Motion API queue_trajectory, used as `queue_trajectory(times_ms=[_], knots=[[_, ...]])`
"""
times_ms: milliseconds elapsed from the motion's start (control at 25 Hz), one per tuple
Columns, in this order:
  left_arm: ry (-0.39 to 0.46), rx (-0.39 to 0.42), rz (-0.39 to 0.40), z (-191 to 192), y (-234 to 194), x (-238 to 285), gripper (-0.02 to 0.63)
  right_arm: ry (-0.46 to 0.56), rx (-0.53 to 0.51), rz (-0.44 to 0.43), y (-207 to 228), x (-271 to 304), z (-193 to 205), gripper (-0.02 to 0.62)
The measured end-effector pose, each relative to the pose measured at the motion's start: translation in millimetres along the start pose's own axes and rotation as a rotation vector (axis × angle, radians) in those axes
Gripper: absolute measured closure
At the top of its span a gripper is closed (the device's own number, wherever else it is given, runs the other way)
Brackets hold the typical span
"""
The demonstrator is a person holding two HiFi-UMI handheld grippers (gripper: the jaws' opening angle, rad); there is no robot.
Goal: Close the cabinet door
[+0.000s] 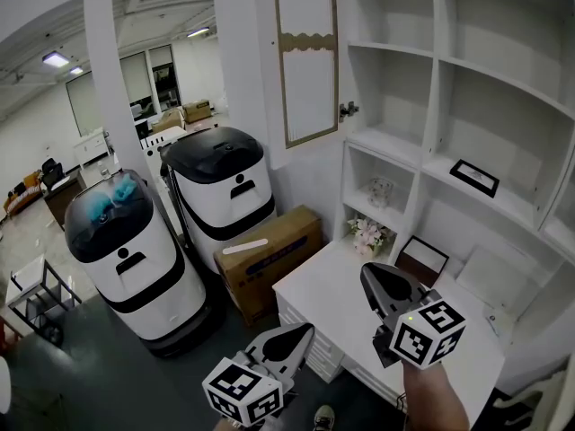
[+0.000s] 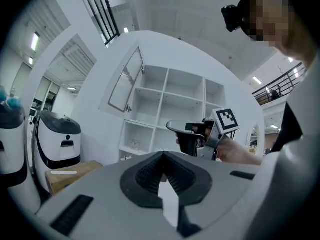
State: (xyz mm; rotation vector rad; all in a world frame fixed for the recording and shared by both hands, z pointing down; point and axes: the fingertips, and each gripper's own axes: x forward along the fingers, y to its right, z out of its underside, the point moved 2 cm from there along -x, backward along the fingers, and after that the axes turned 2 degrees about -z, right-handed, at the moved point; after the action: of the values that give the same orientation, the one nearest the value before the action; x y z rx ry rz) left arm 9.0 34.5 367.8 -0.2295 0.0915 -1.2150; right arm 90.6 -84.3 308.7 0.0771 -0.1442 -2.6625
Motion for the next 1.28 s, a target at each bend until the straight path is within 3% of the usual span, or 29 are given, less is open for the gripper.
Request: queue_trajectory(times_ms=[1280], knots=[[0.000,0.007,-0.061,-20.7,-74.5,101.8,0.604,0.005,0.026,-0.077,84.1,98.7,-8.2,0.591]])
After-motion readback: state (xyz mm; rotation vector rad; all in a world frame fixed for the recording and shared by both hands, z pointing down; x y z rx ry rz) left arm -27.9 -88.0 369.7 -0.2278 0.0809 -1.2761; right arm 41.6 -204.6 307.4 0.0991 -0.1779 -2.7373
